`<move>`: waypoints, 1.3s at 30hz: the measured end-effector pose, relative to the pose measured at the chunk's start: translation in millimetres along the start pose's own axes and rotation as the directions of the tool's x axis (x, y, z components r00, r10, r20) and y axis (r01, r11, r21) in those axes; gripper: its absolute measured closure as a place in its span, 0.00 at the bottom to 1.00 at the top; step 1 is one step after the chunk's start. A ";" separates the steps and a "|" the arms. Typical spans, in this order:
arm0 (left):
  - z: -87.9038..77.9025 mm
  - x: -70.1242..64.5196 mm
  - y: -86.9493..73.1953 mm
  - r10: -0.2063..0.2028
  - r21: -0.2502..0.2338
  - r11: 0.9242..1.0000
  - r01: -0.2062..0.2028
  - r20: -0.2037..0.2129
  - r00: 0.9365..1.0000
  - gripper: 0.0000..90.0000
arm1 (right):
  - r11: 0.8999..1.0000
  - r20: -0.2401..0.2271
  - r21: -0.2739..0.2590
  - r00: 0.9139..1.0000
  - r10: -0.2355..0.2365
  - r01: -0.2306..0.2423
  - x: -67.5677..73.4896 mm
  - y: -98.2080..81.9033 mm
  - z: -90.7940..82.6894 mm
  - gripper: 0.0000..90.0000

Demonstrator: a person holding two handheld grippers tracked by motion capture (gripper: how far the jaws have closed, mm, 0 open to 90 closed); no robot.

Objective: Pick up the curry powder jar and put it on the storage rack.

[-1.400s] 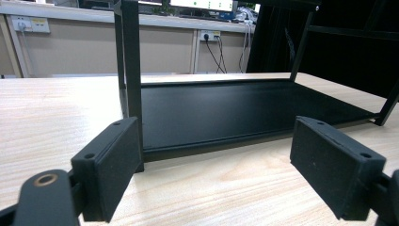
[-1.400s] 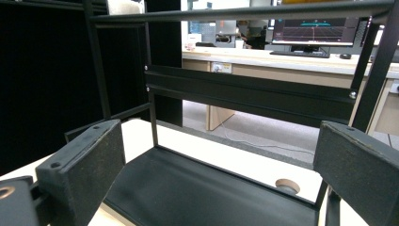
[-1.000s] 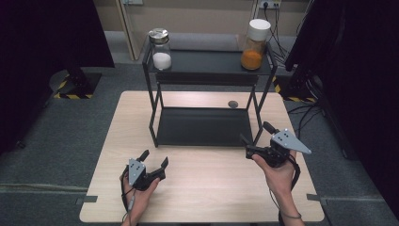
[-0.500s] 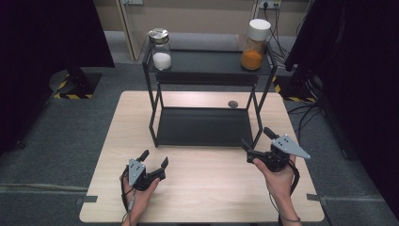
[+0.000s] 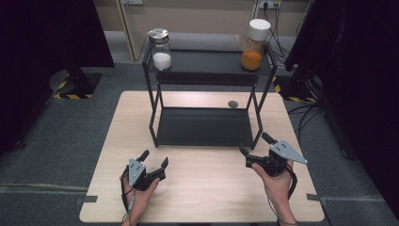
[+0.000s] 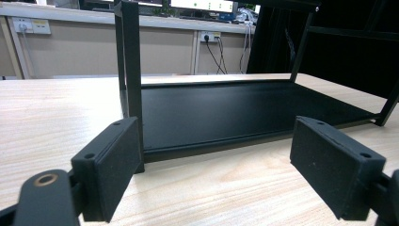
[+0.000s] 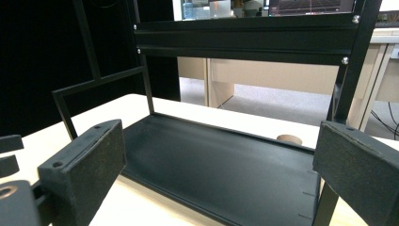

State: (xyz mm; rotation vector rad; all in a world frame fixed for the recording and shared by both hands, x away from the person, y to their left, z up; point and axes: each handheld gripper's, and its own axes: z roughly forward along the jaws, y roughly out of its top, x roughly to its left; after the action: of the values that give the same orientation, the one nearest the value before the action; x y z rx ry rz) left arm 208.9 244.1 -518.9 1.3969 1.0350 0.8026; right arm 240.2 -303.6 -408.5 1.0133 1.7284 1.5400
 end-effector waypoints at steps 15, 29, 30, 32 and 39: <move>0.0 0.0 0.1 0.001 0.000 1.000 -0.001 0.000 1.000 0.18 | 0.999 0.005 0.036 1.000 0.022 -0.023 -1.6 -17.2 -2.4 0.04; 0.0 -0.1 -0.1 0.001 -0.001 1.000 -0.001 0.001 1.000 0.18 | 0.996 0.010 0.075 0.999 0.043 -0.043 -2.4 -34.8 -3.7 0.04; 0.0 -0.1 -0.1 0.001 0.000 1.000 -0.001 0.001 1.000 0.18 | 0.996 0.009 0.076 0.999 0.045 -0.046 -2.6 -36.2 -3.7 0.04; 0.1 -0.2 -0.1 0.001 -0.001 1.000 -0.001 0.001 1.000 0.18 | 0.995 0.009 0.083 0.999 0.046 -0.047 -2.9 -38.1 -3.4 0.04; 0.1 -0.2 -0.1 0.000 -0.001 1.000 0.000 0.002 1.000 0.18 | 0.993 0.014 0.101 0.999 0.052 -0.053 -4.1 -43.8 -3.4 0.04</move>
State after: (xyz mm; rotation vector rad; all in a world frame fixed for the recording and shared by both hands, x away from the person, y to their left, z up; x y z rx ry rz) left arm 209.0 243.8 -519.0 1.3972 1.0329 0.8017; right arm 233.0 -310.3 -451.6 1.1242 1.8010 1.4885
